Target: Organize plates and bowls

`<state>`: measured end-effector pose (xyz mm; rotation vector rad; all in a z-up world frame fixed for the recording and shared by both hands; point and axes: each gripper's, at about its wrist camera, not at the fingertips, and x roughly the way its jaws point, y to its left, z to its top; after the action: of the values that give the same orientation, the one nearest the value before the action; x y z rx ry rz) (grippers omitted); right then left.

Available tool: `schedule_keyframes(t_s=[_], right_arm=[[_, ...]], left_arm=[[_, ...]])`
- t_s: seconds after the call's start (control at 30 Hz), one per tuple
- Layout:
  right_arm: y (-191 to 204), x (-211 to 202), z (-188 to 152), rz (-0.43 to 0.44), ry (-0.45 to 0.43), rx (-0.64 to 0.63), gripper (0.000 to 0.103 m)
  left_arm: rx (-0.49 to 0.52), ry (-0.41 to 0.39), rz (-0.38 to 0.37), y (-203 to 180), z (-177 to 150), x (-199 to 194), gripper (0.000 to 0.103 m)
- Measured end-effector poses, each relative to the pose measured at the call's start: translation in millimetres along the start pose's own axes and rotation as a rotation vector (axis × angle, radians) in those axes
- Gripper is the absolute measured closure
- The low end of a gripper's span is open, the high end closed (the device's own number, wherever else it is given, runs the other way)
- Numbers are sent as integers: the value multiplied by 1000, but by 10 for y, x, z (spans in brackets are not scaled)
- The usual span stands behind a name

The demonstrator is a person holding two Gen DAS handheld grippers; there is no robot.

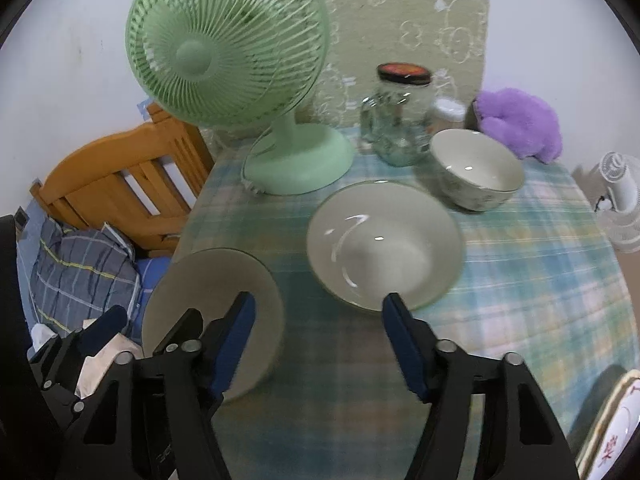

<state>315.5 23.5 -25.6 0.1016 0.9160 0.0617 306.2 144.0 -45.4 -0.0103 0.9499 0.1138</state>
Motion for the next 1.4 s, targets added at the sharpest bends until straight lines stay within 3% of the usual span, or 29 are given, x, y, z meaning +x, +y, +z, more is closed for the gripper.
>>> schedule_keyframes(t_s=[0.17, 0.3, 0.43, 0.93, 1.4], right_arm=[[104, 231, 16, 5, 46, 2, 52], [151, 358, 18, 12, 73, -6, 69], [230, 446, 19, 18, 89, -39, 85], [267, 254, -24, -12, 107, -69, 85], [-94, -293, -350, -36, 119, -81, 85]], left_arm=[[0, 32, -11, 66, 0, 174, 57], [14, 52, -1, 82, 3, 272, 70], [69, 41, 3, 41, 0, 281, 74], [89, 58, -20, 7, -69, 83, 77], [90, 73, -60, -388, -496, -440, 77]])
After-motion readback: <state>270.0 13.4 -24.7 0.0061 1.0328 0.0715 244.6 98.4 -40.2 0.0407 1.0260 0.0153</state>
